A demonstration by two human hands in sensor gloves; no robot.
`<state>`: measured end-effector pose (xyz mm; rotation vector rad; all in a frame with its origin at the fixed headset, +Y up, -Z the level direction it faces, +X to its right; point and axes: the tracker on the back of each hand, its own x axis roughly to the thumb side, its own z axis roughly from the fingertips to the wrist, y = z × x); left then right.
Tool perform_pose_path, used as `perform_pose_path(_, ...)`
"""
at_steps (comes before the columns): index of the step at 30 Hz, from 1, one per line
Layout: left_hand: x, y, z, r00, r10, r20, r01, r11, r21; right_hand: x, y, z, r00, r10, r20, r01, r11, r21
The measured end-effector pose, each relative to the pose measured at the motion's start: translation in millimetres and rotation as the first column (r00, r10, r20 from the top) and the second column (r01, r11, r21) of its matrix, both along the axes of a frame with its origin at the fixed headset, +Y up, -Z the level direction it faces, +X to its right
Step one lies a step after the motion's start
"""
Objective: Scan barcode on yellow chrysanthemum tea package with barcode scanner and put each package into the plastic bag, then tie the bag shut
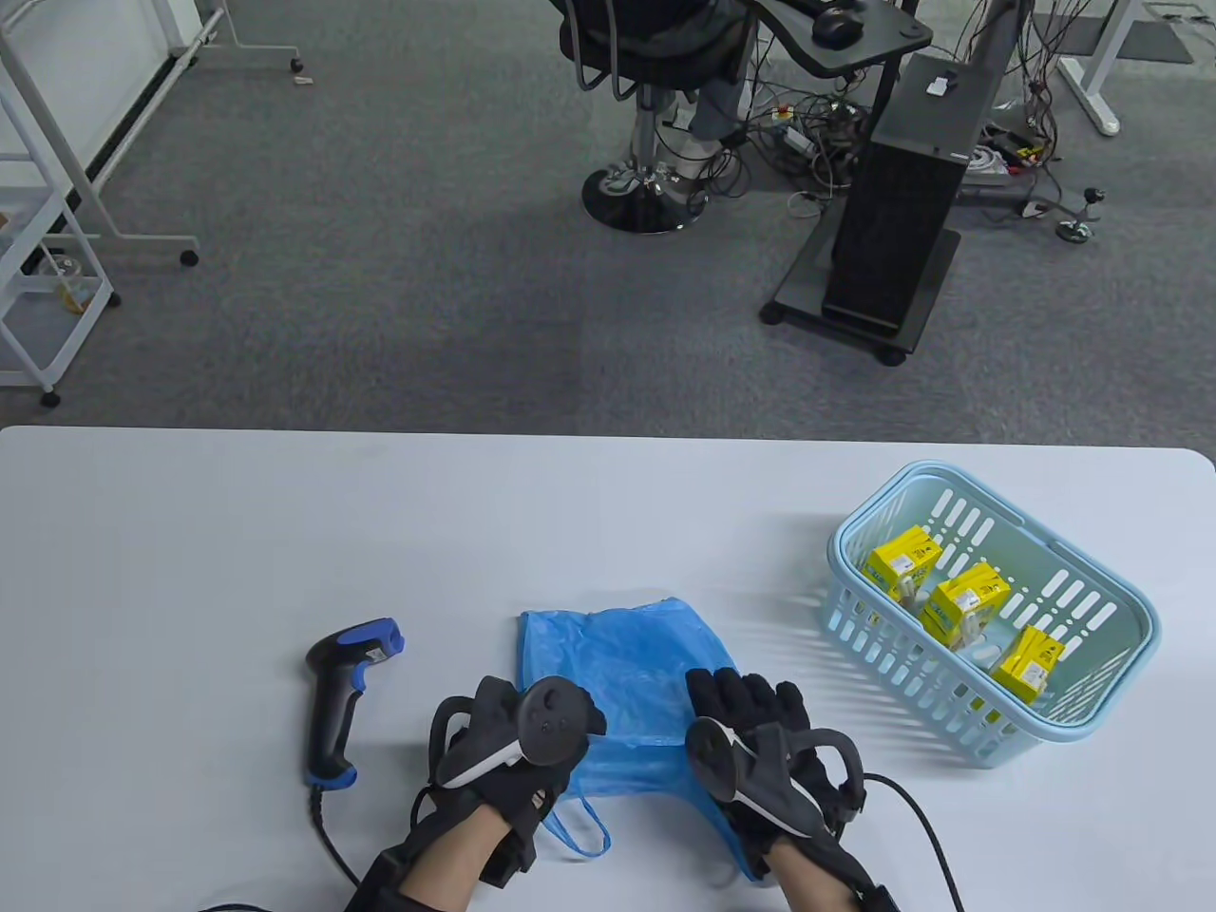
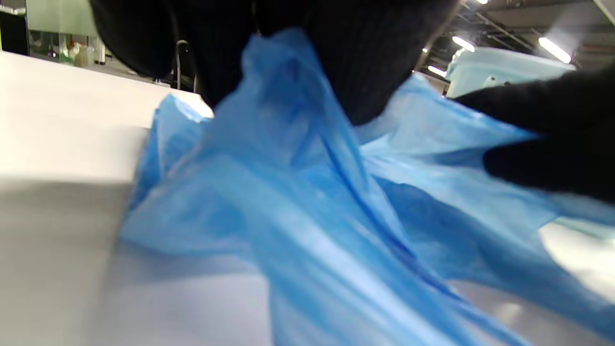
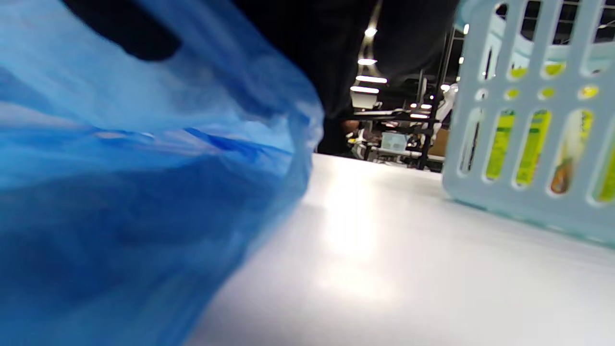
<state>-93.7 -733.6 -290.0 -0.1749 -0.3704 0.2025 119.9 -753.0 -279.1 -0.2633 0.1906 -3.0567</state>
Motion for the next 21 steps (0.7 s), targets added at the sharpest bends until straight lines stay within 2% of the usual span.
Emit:
perform_pose_path(5,19.4,-5.6,9.5,0.991,-0.097,0.091,0.103,0.993,-0.06,-10.4,7.8,3.6,0.999,-0.047,0.004,0.047,0.998,0.034)
perform_pose_path(9,37.7,-12.7,18.2,0.981,-0.15,0.124,0.151,0.988,-0.004,-18.1,10.9,6.8,1.0,-0.029,-0.013,0.029,0.999,0.038)
perform_pose_path(11,38.9,-19.0,15.5,0.98,-0.172,0.103,0.172,0.985,0.012,-18.1,12.5,8.7,0.999,-0.038,-0.02,0.039,0.998,0.04)
perform_pose_path(13,33.9,-23.1,11.8,0.981,-0.181,0.062,0.183,0.983,-0.018,-16.4,14.5,10.0,0.999,-0.029,-0.026,0.03,0.998,0.05)
perform_pose_path(18,12.3,-18.6,5.3,0.992,-0.112,-0.063,0.109,0.993,-0.039,-11.2,15.1,9.2,1.0,-0.007,-0.024,0.009,0.998,0.066)
perform_pose_path(21,3.7,-15.8,1.7,0.993,-0.083,-0.084,0.079,0.996,-0.042,-12.1,12.0,7.7,1.0,0.009,-0.016,-0.008,0.999,0.046)
